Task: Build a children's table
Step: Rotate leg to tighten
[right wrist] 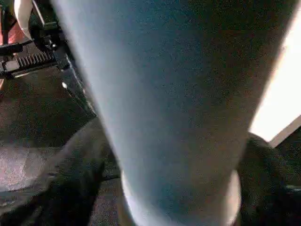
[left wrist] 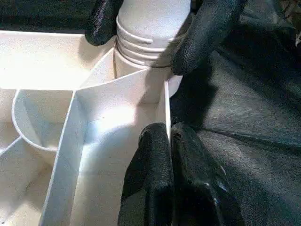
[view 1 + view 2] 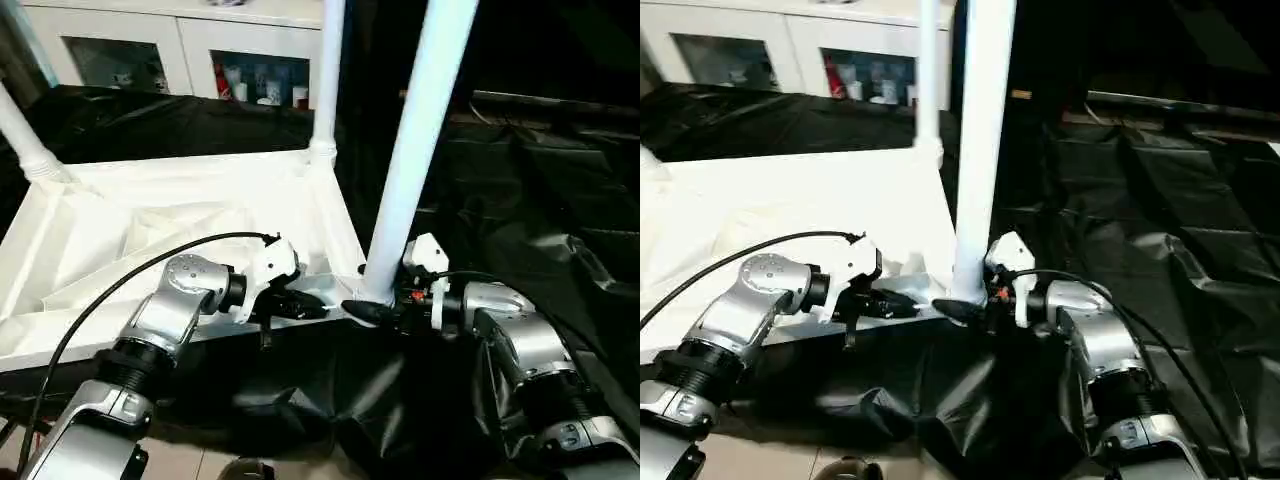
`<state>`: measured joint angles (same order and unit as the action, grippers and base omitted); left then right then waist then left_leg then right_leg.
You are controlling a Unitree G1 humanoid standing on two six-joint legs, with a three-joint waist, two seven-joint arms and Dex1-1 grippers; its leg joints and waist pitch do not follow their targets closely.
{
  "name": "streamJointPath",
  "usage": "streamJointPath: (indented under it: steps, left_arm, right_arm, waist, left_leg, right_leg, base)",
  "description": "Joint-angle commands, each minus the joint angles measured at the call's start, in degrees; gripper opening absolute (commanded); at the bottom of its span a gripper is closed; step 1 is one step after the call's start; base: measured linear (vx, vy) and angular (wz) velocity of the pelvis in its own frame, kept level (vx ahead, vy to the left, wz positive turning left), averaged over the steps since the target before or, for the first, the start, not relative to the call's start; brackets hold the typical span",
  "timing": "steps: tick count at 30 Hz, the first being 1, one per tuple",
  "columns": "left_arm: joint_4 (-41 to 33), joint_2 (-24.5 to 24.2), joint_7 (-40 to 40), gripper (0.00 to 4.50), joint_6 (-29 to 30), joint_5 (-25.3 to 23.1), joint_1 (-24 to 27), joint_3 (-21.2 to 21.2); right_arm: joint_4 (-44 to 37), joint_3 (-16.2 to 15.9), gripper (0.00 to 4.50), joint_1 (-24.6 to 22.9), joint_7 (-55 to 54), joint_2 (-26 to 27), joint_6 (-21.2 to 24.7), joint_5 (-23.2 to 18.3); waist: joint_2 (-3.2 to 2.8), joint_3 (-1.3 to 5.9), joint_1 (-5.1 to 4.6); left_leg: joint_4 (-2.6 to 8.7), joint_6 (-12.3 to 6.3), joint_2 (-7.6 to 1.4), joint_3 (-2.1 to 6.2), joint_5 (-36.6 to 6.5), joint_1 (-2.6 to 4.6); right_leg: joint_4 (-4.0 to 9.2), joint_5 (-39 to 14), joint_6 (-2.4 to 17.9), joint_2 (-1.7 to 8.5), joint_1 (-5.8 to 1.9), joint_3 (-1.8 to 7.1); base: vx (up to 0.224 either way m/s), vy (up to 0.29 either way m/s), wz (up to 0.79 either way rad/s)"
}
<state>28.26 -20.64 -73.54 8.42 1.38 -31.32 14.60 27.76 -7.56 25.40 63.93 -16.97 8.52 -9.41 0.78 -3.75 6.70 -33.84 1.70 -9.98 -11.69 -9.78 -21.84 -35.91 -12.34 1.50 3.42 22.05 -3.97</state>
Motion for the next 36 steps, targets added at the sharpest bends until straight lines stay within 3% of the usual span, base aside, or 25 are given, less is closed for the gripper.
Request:
streamJointPath:
  steps: [1,7,11,14,16,19,21,23,27,30,36]
  left_arm:
    - [-2.65,0.96,-0.37,0.00,-1.59,2.68,-0.77,-0.26]
    - [-3.18,1.23,0.99,0.00,-1.51,2.61,-0.45,-0.55]
    - [0.10,3.62,6.86,0.00,-2.10,1.13,-2.40,-1.88]
    - [1.57,4.54,9.13,0.00,-1.99,0.49,-3.40,-2.23]
    - [5.33,8.18,15.98,0.00,-1.73,-0.03,-6.72,-3.79]
    - [8.09,11.15,20.93,0.00,-1.60,-0.66,-9.49,-4.27]
    - [9.16,11.98,22.96,0.00,-1.88,-1.40,-10.32,-4.21]
    - [10.55,13.05,26.22,0.00,-1.96,-2.19,-11.39,-4.47]
    - [11.30,14.11,27.06,0.00,-2.37,-2.13,-12.07,-4.86]
    - [9.97,12.99,24.62,0.00,-2.82,-1.88,-10.83,-4.42]
    - [8.63,10.58,18.70,0.00,-4.62,-0.59,-8.69,-3.56]
  right_arm:
    - [0.13,-1.95,3.30,0.10,1.96,0.42,-0.05,-0.27]
    - [-0.82,-2.38,2.83,-0.77,1.31,1.23,0.99,-0.65]
    - [-0.34,-1.38,2.74,-0.99,-3.80,3.57,3.58,-0.44]
    - [0.47,-0.64,2.72,-0.71,-7.02,4.99,3.86,-0.12]
    - [5.35,1.95,2.72,1.45,-19.78,9.64,3.02,2.12]
    - [7.79,3.22,2.72,3.05,-26.73,13.56,3.70,2.44]
    - [8.34,3.68,2.72,3.63,-29.31,15.07,4.15,2.58]
    - [9.49,3.93,2.72,4.58,-32.31,17.00,5.19,2.89]
    - [11.08,2.64,2.72,5.89,-31.64,19.43,3.62,3.76]
    - [11.38,3.48,3.41,6.77,-29.53,19.37,2.83,2.52]
    - [8.42,1.46,3.92,5.69,-25.18,14.86,2.47,3.70]
  waist:
    - [-0.13,4.06,-0.11]
    - [-0.13,4.12,-0.10]
    - [-0.11,4.11,-0.17]
    - [0.01,4.05,-0.43]
    - [-0.32,4.00,-0.89]
    - [-0.26,4.13,-1.37]
    - [-0.31,4.22,-1.47]
    - [-0.23,4.38,-1.45]
    - [-0.28,4.22,-1.38]
    - [-0.43,4.20,-1.40]
    - [-0.38,4.27,-1.64]
  left_leg:
    - [3.72,-2.23,-4.33,2.02,-10.08,1.40]
    - [3.73,-2.11,-4.34,2.05,-9.79,1.38]
    - [3.74,-2.09,-4.33,2.08,-9.65,1.40]
    - [3.85,-1.05,-4.21,2.17,-10.71,1.55]
    - [3.88,-0.32,-4.07,2.15,-10.88,1.59]
    - [3.89,0.71,-3.97,2.36,-11.34,1.61]
    - [3.86,0.38,-4.01,2.32,-10.78,1.58]
    - [3.71,-1.13,-3.88,2.18,-8.40,1.36]
    - [3.78,-1.42,-3.98,2.20,-9.28,1.42]
    - [3.84,-1.18,-4.03,2.25,-10.04,1.41]
    - [3.73,-1.80,-4.03,2.15,-9.29,1.34]
  right_leg:
    - [4.40,-6.59,13.41,6.14,-2.20,3.43]
    - [4.32,-6.53,13.17,6.11,-2.22,3.45]
    - [4.36,-6.73,13.11,6.13,-2.21,3.46]
    - [4.65,-9.09,12.56,6.28,-2.12,3.52]
    - [4.75,-9.37,12.38,6.18,-1.84,3.64]
    - [4.81,-10.06,12.24,6.34,-2.18,3.62]
    - [4.69,-8.50,12.37,6.23,-2.21,3.60]
    - [4.30,-3.87,12.95,6.17,-2.35,3.58]
    - [4.51,-5.30,12.92,6.27,-2.36,3.49]
    - [4.62,-6.36,12.63,6.32,-2.40,3.57]
    - [4.41,-4.12,12.83,6.21,-2.55,3.59]
  base:
    - [0.000,0.000,0.00]
    - [0.000,0.000,0.00]
    - [0.000,0.000,0.00]
    - [0.000,0.000,0.00]
    - [0.000,0.000,0.00]
    - [0.000,0.000,0.00]
    - [0.000,0.000,0.00]
    - [0.000,0.000,0.00]
    - [0.000,0.000,0.00]
    - [0.000,0.000,0.00]
    - [0.000,0.000,0.00]
